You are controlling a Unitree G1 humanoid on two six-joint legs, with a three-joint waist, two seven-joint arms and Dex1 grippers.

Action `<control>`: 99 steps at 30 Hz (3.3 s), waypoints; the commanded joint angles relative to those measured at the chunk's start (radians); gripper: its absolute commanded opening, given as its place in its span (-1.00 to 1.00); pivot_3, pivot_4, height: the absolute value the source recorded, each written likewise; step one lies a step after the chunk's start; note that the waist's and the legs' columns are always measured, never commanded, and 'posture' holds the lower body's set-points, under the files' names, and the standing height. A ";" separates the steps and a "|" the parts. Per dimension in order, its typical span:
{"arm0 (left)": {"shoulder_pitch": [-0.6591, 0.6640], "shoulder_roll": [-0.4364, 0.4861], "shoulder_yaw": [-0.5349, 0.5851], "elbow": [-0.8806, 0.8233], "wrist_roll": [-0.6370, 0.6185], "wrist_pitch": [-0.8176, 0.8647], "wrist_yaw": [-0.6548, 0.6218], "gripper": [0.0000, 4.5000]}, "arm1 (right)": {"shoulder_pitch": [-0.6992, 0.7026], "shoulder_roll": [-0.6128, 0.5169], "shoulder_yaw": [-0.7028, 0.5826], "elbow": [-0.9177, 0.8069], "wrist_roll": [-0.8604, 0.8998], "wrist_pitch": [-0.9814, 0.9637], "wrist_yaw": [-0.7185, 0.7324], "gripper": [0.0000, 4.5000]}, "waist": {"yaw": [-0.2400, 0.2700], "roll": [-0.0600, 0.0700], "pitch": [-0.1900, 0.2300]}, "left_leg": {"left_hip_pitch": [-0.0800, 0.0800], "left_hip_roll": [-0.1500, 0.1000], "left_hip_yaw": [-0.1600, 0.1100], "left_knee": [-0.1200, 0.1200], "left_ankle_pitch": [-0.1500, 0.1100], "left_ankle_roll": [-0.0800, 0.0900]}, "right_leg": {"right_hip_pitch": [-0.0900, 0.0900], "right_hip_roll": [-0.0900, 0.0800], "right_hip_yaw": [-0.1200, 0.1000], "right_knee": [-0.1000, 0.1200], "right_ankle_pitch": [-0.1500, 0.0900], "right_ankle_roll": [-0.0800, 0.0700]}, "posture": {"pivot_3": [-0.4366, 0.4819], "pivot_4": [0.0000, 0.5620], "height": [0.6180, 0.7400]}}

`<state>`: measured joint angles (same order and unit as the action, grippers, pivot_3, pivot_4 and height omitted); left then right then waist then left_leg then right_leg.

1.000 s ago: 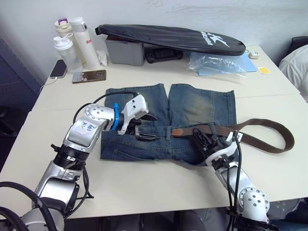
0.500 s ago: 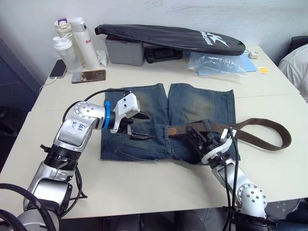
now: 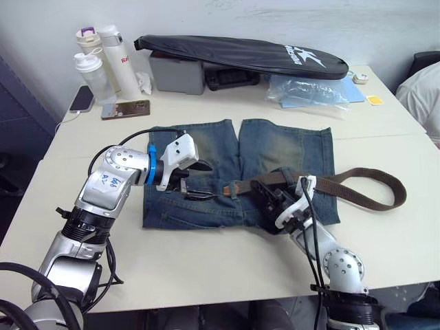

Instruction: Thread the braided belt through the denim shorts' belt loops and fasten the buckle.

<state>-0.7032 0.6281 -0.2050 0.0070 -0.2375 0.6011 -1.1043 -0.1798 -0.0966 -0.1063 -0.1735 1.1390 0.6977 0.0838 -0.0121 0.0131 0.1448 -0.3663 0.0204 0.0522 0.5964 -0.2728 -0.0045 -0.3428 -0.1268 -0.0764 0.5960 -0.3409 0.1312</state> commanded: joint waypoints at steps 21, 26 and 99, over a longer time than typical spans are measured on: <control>0.051 0.055 0.004 -0.077 0.008 0.000 0.007 1.00 | -0.090 0.037 0.107 0.260 -0.258 0.067 0.089 -0.96 | -0.033 -0.009 -0.007 | 0.013 0.015 0.010 -0.002 -0.006 -0.002 | 0.003 0.012 0.017 0.004 0.000 -0.011 | -0.05 -0.47 1.00; 0.057 0.069 0.005 -0.084 0.007 0.000 0.006 1.00 | -0.076 0.041 0.109 0.286 -0.293 0.076 0.123 -0.96 | -0.035 -0.014 -0.015 | 0.015 0.018 0.011 -0.002 -0.008 -0.006 | 0.003 0.012 0.022 0.005 -0.002 -0.013 | -0.05 -0.47 1.00; 0.060 0.074 -0.003 0.005 0.025 -0.125 -0.034 1.00 | 0.076 -0.976 0.332 -0.153 -1.158 -0.336 0.681 -0.99 | 0.037 -0.010 -0.002 | 0.012 0.027 0.022 0.006 -0.014 -0.012 | -0.002 0.025 0.019 -0.005 -0.003 -0.022 | -0.05 -0.47 1.00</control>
<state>-0.6491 0.6888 -0.2339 0.0434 -0.2080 0.4801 -1.1361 -0.1401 -1.0327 0.2605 -0.3831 0.0175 0.3685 0.7464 0.0249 0.0029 0.1433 -0.3550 0.0474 0.0737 0.6044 -0.2878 -0.0167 -0.3439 -0.1018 -0.0573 0.5912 -0.3444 0.1094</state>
